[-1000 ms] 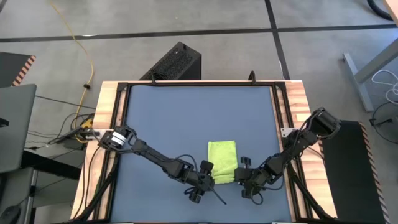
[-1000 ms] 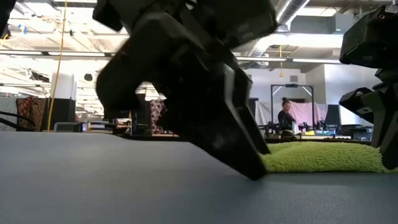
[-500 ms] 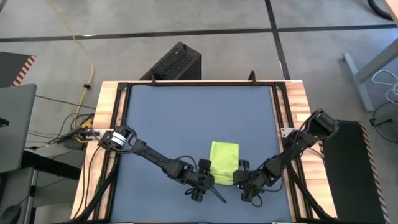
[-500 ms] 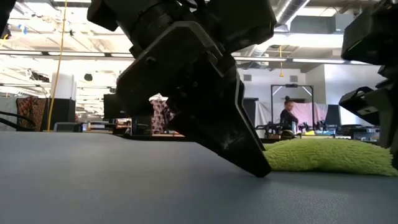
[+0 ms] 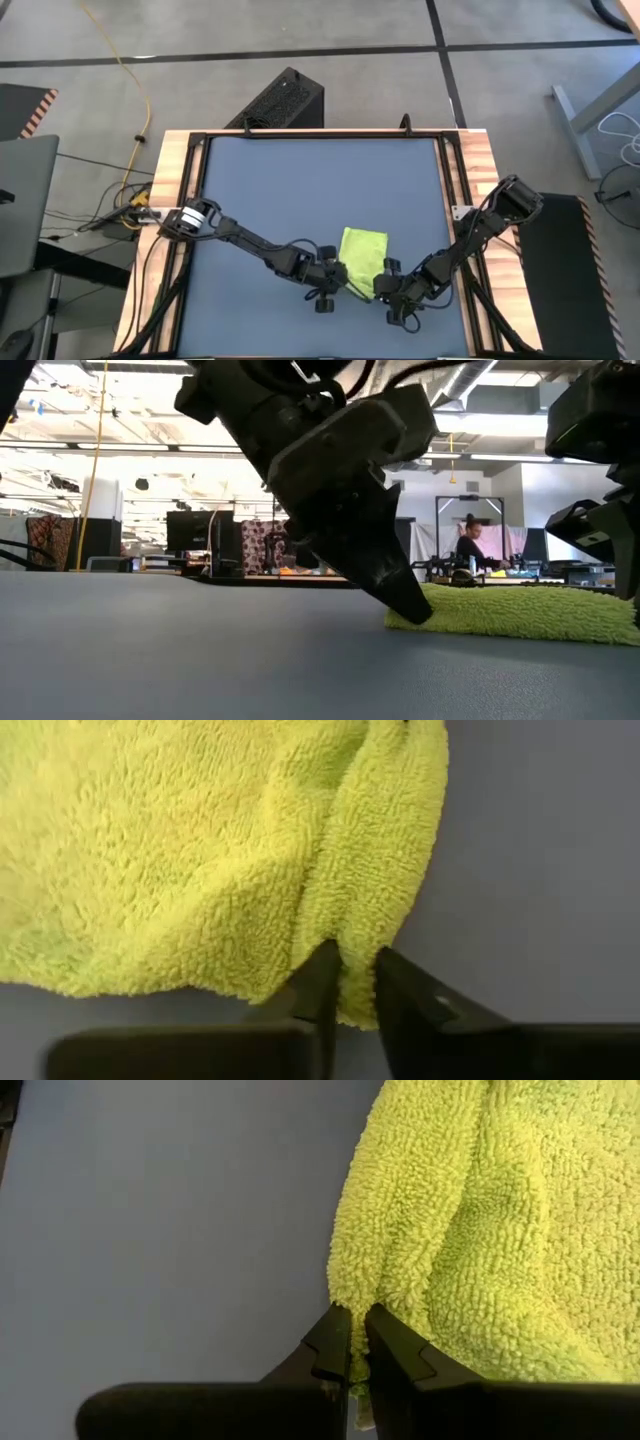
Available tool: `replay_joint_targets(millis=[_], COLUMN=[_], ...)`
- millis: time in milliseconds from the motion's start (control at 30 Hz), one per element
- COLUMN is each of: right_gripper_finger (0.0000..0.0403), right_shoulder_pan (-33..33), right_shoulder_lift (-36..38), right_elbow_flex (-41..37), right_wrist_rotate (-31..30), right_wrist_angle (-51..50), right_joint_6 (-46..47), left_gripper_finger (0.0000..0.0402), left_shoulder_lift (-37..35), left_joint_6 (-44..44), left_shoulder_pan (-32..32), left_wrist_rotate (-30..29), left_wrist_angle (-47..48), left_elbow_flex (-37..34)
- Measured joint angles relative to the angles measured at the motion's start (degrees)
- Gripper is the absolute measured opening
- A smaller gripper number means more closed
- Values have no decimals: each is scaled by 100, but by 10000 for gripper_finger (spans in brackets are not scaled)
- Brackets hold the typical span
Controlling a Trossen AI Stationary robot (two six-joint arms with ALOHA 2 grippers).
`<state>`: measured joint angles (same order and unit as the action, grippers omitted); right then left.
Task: Roll towel into tight, uniform cylinder
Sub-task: Roll the green towel
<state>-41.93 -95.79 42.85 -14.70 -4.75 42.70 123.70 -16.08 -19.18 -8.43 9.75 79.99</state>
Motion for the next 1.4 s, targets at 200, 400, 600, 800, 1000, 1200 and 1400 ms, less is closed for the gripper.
replay_joint_targets(millis=[200, 400, 600, 800, 1000, 1200, 1400], right_gripper_finger=[46, 46, 46, 43, 32, 28, 28], right_shoulder_pan=[100, 252, 405, 646, 966, 1141, 1132], right_shoulder_lift=[3, -1, -7, -7, -6, -98, -160], right_elbow_flex=[0, 8, 7, 0, 0, 6, 7], right_wrist_rotate=[363, 1125, 1702, 2256, 2450, 2595, 2597], right_wrist_angle=[1, 161, 385, 685, 492, 335, 308], right_joint_6=[550, 1338, 1815, 2123, 2389, 2393, 2436], left_gripper_finger=[4, 1, 0, 0, 0, 0, 12], left_shoulder_lift=[-7, 26, 33, 33, 33, 22, 15], left_joint_6=[-821, -1551, -2268, -2788, -3061, -3283, -3269], left_shoulder_pan=[206, 383, 392, 396, 394, 387, 370], left_wrist_rotate=[1072, 2804, 3490, 3944, 3916, 3613, 3299], left_wrist_angle=[36, -52, -153, -149, -28, 89, 135], left_elbow_flex=[4, 4, -2, -7, -11, -11, -11])
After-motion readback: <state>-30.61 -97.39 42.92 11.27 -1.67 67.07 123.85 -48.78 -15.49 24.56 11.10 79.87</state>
